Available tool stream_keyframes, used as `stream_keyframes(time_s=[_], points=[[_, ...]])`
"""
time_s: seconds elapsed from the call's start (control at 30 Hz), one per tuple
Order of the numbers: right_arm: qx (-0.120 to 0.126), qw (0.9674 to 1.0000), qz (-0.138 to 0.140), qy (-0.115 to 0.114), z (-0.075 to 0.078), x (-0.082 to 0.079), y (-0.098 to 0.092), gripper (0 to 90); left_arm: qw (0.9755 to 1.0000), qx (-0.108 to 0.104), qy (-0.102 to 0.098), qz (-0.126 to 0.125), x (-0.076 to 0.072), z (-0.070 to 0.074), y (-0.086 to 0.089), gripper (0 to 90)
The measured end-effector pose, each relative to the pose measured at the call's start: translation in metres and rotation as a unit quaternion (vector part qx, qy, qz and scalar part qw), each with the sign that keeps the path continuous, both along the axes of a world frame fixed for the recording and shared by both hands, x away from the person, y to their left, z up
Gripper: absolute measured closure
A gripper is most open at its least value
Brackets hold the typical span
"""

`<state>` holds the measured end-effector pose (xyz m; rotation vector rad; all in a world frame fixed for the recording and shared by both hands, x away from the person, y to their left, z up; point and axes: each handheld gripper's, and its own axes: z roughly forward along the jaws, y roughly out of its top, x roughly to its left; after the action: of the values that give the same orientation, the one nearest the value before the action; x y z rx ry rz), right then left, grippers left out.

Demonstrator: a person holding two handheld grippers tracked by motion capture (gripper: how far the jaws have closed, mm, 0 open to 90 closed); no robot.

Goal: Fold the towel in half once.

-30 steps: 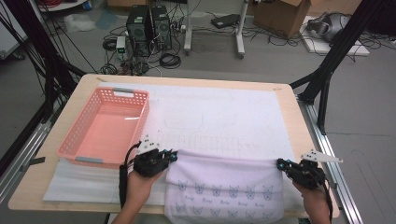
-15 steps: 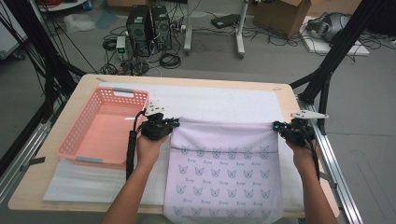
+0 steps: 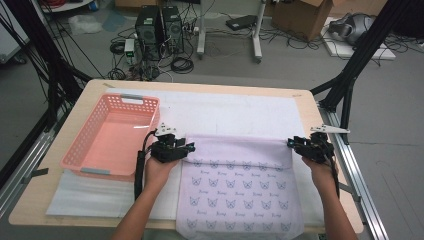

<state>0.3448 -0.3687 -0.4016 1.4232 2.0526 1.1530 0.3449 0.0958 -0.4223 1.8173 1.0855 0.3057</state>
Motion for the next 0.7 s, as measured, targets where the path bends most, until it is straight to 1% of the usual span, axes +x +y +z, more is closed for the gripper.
stream_keyframes(time_s=[0.07, 0.1, 0.13, 0.17, 0.2, 0.23, 0.27, 0.3, 0.33, 0.37, 0.4, 0.43, 0.47, 0.5, 0.53, 0.57, 0.6, 0.63, 0.7], points=[[0.018, 0.9998, -0.002, -0.009, 0.002, -0.006, -0.003, 62.8, 1.0000, 0.005, 0.003, -0.003, -0.002, 0.000, -0.002, 54.6], [0.025, 0.9996, -0.003, -0.010, 0.002, -0.008, -0.003, 62.2, 1.0000, 0.005, 0.001, 0.002, -0.003, -0.002, -0.002, 54.6], [0.032, 0.9994, -0.003, -0.014, 0.003, -0.010, -0.005, 61.8, 0.9999, 0.005, 0.006, 0.009, -0.004, -0.006, -0.003, 54.6], [0.038, 0.9991, -0.003, -0.019, 0.004, -0.012, -0.006, 61.2, 0.9998, 0.009, 0.012, 0.010, -0.004, -0.009, -0.003, 54.6], [0.045, 0.9988, -0.003, -0.022, 0.005, -0.014, -0.007, 60.5, 0.9994, 0.022, 0.024, 0.012, -0.004, -0.013, -0.004, 54.5], [0.059, 0.9979, -0.003, -0.027, 0.007, -0.016, -0.009, 60.5, 0.9990, 0.029, 0.032, 0.012, -0.004, -0.015, -0.005, 54.2], [0.068, 0.9973, -0.003, -0.028, 0.008, -0.018, -0.010, 60.5, 0.9990, 0.029, 0.032, 0.010, -0.004, -0.015, -0.005, 54.2], [0.071, 0.9971, -0.001, -0.025, 0.008, -0.019, -0.011, 59.4, 0.9993, 0.026, 0.024, 0.012, -0.005, -0.016, -0.006, 54.9], [0.071, 0.9974, 0.006, -0.016, 0.006, -0.019, -0.011, 58.0, 0.9992, 0.029, 0.023, 0.014, -0.006, -0.017, -0.007, 58.1], [0.064, 0.9979, 0.011, 0.001, 0.003, -0.019, -0.009, 57.2, 0.9989, 0.038, 0.024, 0.011, -0.006, -0.018, -0.009, 63.2], [0.050, 0.9985, 0.015, 0.015, -0.002, -0.019, -0.006, 57.1, 0.9984, 0.048, 0.029, 0.007, -0.006, -0.020, -0.010, 67.7], [0.034, 0.9990, 0.019, 0.022, -0.007, -0.019, -0.003, 57.2, 0.9978, 0.059, 0.030, 0.003, -0.007, -0.021, -0.012, 74.3], [0.024, 0.9991, 0.018, 0.029, -0.013, -0.020, 0.000, 58.4, 0.9977, 0.065, 0.018, 0.005, -0.009, -0.022, -0.013, 81.9], [0.017, 0.9992, 0.017, 0.033, -0.018, -0.020, 0.002, 62.6, 0.9983, 0.057, 0.009, 0.010, -0.011, -0.023, -0.013, 82.8], [0.011, 0.9991, 0.017, 0.037, -0.022, -0.020, 0.003, 70.6, 0.9982, 0.057, 0.011, 0.013, -0.013, -0.023, -0.012, 83.4], [0.008, 0.9987, 0.020, 0.045, -0.025, -0.021, 0.003, 84.7, 0.9983, 0.056, 0.006, 0.013, -0.015, -0.024, -0.012, 83.7], [-0.003, 0.9986, 0.027, 0.045, -0.027, -0.022, 0.003, 87.2, 0.9985, 0.053, 0.002, 0.012, -0.018, -0.024, -0.010, 83.9], [-0.011, 0.9989, 0.026, 0.037, -0.026, -0.024, 0.004, 87.5, 0.9988, 0.046, -0.002, 0.014, -0.020, -0.023, -0.009, 84.0], [0.000, 0.9991, 0.028, 0.032, -0.024, -0.029, 0.001, 87.8, 0.9993, 0.033, -0.009, 0.013, -0.026, -0.022, -0.005, 84.0]])
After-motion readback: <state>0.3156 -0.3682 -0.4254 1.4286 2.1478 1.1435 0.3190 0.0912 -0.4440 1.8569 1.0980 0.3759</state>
